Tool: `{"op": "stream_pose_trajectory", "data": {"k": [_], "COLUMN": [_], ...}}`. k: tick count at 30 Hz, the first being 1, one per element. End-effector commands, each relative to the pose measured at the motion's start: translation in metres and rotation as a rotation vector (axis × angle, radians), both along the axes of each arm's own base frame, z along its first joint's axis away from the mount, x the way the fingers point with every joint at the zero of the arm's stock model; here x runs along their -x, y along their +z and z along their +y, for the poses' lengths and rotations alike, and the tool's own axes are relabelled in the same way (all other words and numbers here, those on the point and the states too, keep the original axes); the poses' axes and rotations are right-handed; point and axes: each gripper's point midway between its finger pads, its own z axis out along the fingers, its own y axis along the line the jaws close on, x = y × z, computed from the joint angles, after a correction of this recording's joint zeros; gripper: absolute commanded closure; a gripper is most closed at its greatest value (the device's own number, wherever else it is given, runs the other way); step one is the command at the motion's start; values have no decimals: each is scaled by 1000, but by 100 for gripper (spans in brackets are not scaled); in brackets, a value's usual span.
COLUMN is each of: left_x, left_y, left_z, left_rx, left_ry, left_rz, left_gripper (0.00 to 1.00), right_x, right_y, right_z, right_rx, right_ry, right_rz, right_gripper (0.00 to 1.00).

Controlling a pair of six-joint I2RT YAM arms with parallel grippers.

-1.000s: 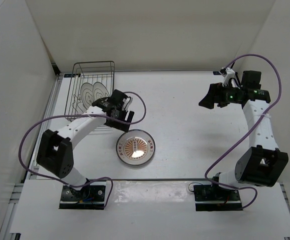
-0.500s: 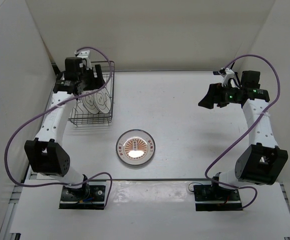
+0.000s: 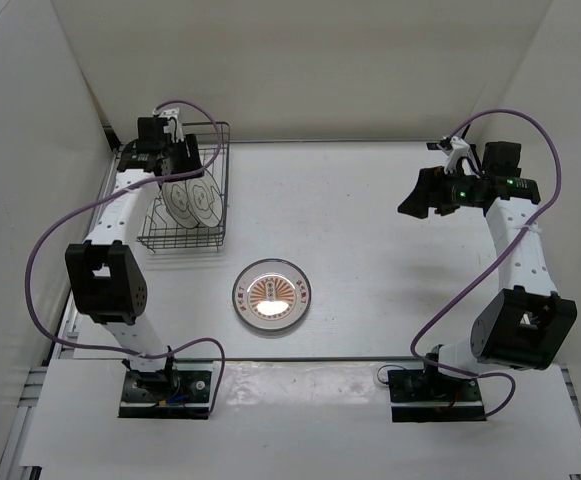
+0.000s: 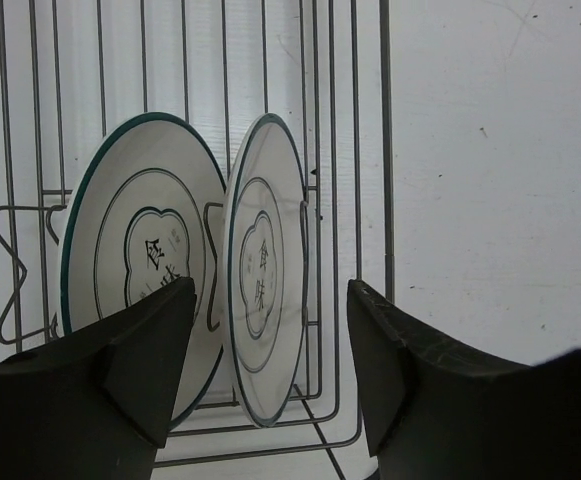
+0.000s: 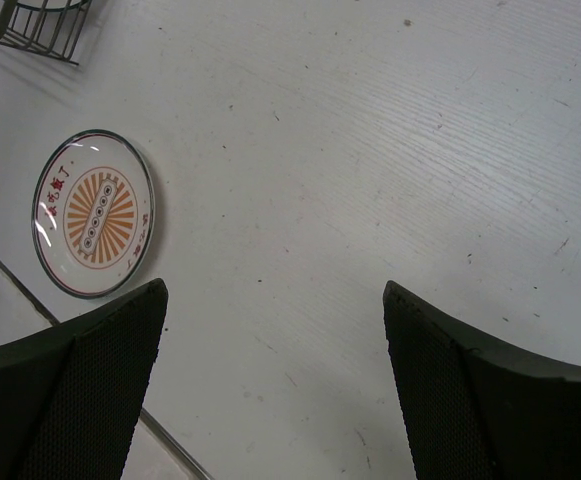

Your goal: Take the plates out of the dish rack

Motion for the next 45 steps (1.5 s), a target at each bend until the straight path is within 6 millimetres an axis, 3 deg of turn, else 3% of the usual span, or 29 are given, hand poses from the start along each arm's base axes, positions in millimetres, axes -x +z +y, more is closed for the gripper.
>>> {"op": "stream_pose_trajectory", "data": {"k": [1,3,7,12,15,20,23,31,39,45], "left_x": [1,4,11,13,13,9,6,-2,-2,2], "left_y": [5,-7,-27,-35,-35,-31,-24,25,101,159], "left_z": [2,5,6,5,2,3,6,3,-6,-19], "left_rx": [-24,-37,-67,-112,-132,-197,-254,-327,-298,-154], "left_ry": [3,10,-9,-32,-53,-56,-63,-71,-44,-5], "left_rz": [-17,14,65,84,82,68,52,-75,-281,-442], "left_gripper": [28,30,44,55,59,76,80,88,89,91], "right_x": [7,8,9,6,6,3,3,7,7,4], "right_y": [1,0,1,2,3,4,3,1,2,4], "right_z": [-3,-3,-3,-4,-3,-3,-3,-1,0,0], "right_rx": [24,28,29,31,29,28,28,20,18,10], "right_ry": [9,11,13,12,24,34,35,40,45,38], "right_rz": [-14,-14,-10,-11,-7,-2,1,10,5,-4], "right_gripper": [10,10,10,10,10,10,10,10,10,10]}}
